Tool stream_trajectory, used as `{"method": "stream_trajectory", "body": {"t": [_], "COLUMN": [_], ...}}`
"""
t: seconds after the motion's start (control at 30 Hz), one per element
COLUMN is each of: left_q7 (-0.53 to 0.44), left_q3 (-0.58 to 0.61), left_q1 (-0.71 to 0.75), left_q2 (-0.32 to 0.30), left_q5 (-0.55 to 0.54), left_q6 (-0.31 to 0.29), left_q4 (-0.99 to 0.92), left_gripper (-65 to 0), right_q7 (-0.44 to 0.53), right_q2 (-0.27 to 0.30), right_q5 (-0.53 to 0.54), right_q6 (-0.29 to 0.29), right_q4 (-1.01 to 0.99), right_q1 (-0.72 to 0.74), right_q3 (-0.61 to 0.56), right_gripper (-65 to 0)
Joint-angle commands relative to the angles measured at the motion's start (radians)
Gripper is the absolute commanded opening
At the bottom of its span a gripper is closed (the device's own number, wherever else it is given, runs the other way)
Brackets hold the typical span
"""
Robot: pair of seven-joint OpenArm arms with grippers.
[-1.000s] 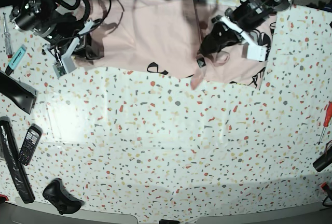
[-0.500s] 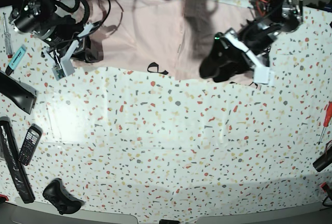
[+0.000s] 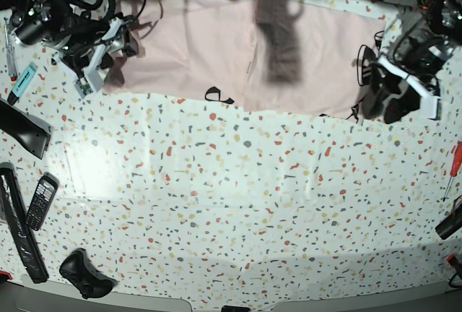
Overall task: Fold the T-shirt properly
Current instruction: 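Fold the strip end with the left gripper toward the right gripper, then grasp the other strip end with the right gripper and fold it inward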
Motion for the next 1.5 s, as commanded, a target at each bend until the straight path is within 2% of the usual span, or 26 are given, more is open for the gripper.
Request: {"method": "stream_trajectory", "body": {"t": [0.0,0.07,0.13,0.3,0.4,0.53,0.7,0.77,0.87,0.97,1.0,1.23,1.33,1.47], "left_q7": [-0.042,-0.084,-0.116,-0.174,-0.198,-0.203,-0.201,-0.198,-0.198,-0.196,-0.196,-0.195,-0.191,-0.181], "left_q3": [-0.011,-0.014,-0.014,-0.014,-0.014,-0.014,-0.014,-0.014,-0.014,-0.014,-0.014,-0.014,-0.014,-0.014], "left_q1": [-0.005,-0.005,-0.005,-0.006,-0.008,-0.008,-0.008,-0.008,-0.008,-0.008,-0.008,-0.007,-0.005,-0.003], "left_q2": [-0.026,-0.063,-0.1,-0.162,-0.177,-0.182,-0.182,-0.182,-0.182,-0.182,-0.182,-0.208,-0.217,-0.217], "left_q5": [0.018,0.073,0.077,0.077,0.077,0.077,0.077,0.078,0.078,0.078,0.078,0.078,0.078,0.078], "left_q6": [0.016,0.048,0.074,0.073,0.073,0.072,0.072,0.072,0.072,0.072,0.072,0.072,0.072,0.072], "left_q4": [0.011,-0.013,-0.053,-0.178,-0.238,-0.276,-0.279,-0.279,-0.279,-0.279,-0.279,-0.279,-0.279,-0.279], "left_gripper": [-36.0,-36.0,-36.0,-36.0,-36.0,-36.0,-36.0,-36.0,-36.0,-36.0,-36.0,-36.0,-36.0,-36.0], "right_q7": [0.013,0.024,0.034,0.033,0.036,0.037,0.036,0.044,0.08,0.097,0.1,0.1,0.058,0.007], "right_q2": [0.012,0.011,0.012,0.012,0.008,0.008,-0.014,-0.022,-0.031,-0.027,-0.027,-0.027,-0.027,-0.04], "right_q5": [0.014,0.014,0.014,0.014,0.034,0.139,0.148,0.148,0.148,0.148,0.148,0.155,0.26,0.439], "right_q6": [0.006,0.006,0.006,0.006,0.006,0.009,0.008,0.008,0.008,0.008,0.008,0.009,0.01,0.017], "right_q4": [-0.003,-0.039,-0.074,-0.155,-0.193,-0.243,-0.251,-0.251,-0.251,-0.251,-0.251,-0.177,-0.117,-0.057], "right_q1": [0.003,0.003,0.003,0.003,0.003,0.003,0.003,0.003,0.003,0.003,0.003,0.026,0.042,0.037], "right_q3": [0.013,0.031,0.051,0.098,0.093,0.059,-0.024,-0.054,-0.065,-0.059,-0.055,0.056,0.095,0.064], "right_gripper": [-31.4,-31.4,-31.4,-31.4,-31.4,-31.5,-31.7,-35.4,-45.4,-61.8,-65.0,-65.0,-65.0,-65.0]}}
